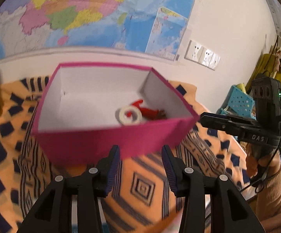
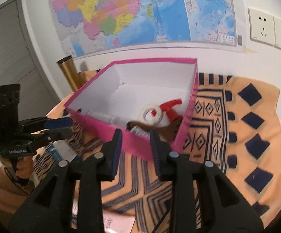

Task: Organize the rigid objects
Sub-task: 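Withdraw the left gripper from the magenta box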

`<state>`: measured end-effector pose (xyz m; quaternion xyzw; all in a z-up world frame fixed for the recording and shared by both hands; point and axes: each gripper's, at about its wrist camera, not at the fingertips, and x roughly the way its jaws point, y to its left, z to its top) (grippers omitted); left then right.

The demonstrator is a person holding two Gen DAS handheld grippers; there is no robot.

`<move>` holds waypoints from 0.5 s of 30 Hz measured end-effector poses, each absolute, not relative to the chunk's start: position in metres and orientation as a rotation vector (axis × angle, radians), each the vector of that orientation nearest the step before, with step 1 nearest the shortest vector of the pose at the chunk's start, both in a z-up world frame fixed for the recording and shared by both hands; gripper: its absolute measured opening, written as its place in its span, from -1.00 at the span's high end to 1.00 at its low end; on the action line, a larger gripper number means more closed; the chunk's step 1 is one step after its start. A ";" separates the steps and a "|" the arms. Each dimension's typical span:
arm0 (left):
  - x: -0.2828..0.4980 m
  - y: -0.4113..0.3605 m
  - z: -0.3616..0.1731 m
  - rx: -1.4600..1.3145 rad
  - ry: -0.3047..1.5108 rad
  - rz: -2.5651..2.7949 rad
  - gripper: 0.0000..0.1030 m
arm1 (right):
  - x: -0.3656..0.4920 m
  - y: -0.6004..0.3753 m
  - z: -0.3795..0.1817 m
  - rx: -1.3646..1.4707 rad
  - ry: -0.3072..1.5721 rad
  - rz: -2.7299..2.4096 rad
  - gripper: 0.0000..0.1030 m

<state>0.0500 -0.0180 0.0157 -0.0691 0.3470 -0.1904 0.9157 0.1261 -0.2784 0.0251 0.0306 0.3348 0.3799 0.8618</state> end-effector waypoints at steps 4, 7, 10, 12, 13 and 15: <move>0.030 -0.017 -0.001 -0.156 0.752 -0.396 0.12 | 0.107 -0.285 0.006 0.069 0.757 0.804 0.36; 0.019 -0.017 -0.014 -0.136 0.781 -0.365 0.12 | 0.098 -0.292 -0.010 0.080 0.803 0.800 0.35; 0.011 -0.007 -0.023 -0.140 0.807 -0.332 0.12 | 0.094 -0.298 -0.026 0.109 0.850 0.795 0.35; 0.008 -0.001 -0.024 -0.151 0.817 -0.318 0.12 | 0.090 -0.299 -0.034 0.119 0.872 0.796 0.35; 0.005 0.002 -0.026 -0.157 0.825 -0.316 0.12 | 0.088 -0.297 -0.039 0.125 0.885 0.801 0.34; 0.001 0.003 -0.028 -0.155 0.837 -0.315 0.12 | 0.084 -0.296 -0.045 0.137 0.902 0.813 0.26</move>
